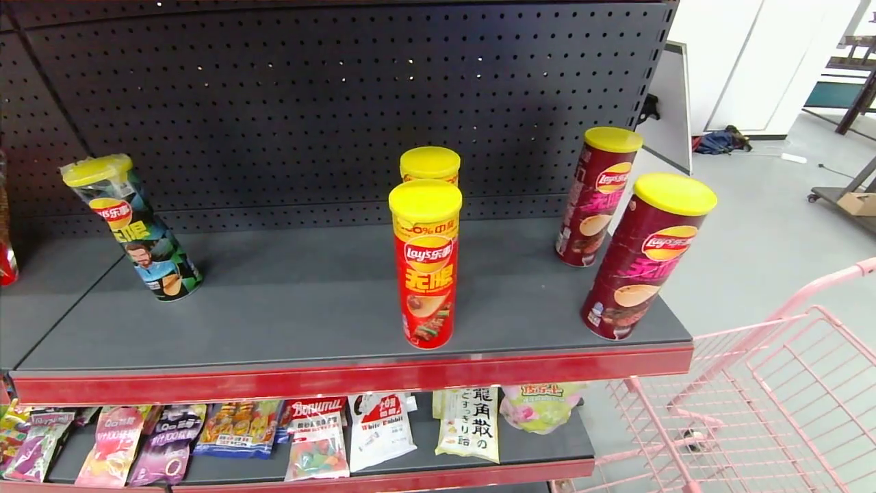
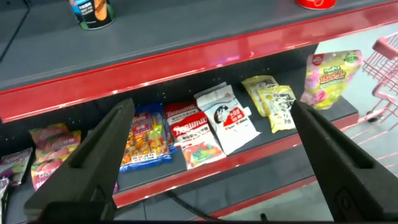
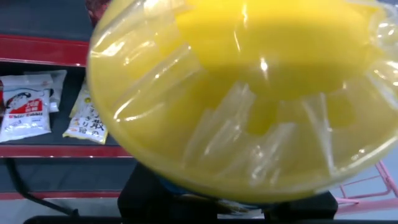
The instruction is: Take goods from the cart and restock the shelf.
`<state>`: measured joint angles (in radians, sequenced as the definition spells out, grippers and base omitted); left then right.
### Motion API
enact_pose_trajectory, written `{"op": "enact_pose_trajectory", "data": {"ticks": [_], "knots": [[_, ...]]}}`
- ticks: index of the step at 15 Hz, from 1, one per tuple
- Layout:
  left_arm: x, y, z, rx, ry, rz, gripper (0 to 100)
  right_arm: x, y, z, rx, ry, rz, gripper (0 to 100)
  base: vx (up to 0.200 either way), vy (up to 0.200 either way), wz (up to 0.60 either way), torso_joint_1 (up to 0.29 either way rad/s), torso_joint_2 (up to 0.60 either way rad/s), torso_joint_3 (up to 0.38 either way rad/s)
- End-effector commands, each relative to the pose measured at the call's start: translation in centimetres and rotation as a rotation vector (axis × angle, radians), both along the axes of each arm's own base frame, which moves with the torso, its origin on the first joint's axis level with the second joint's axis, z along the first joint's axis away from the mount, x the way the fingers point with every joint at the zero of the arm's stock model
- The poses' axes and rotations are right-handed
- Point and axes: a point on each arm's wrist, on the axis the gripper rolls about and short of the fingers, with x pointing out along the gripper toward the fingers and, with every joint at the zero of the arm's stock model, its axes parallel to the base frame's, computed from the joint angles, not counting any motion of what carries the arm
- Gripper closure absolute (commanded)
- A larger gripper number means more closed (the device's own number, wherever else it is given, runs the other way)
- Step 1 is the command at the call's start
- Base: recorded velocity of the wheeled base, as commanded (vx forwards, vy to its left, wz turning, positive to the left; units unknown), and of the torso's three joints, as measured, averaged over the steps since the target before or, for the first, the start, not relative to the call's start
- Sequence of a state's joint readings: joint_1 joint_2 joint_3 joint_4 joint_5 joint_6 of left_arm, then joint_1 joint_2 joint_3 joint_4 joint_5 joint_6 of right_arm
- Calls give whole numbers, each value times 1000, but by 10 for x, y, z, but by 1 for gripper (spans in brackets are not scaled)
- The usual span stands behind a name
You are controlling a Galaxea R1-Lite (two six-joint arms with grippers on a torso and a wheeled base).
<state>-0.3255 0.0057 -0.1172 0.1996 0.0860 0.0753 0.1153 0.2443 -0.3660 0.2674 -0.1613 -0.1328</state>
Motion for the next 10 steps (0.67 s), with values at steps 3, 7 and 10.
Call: {"op": "enact_pose_trajectory", "data": {"ticks": [3,7,10], "knots": [[0,0,0,-2,-5,2,0,-10,-1,-13,23,-48,1,100,0,0,0,0,0,0],[0,0,0,-5,-4,-6,0,-11,-1,-21,23,-47,1,100,0,0,0,0,0,0],[-1,-1,0,1,-5,-40,0,-11,-1,-27,22,-39,-1,100,0,200,0,1,-4,4]]}}
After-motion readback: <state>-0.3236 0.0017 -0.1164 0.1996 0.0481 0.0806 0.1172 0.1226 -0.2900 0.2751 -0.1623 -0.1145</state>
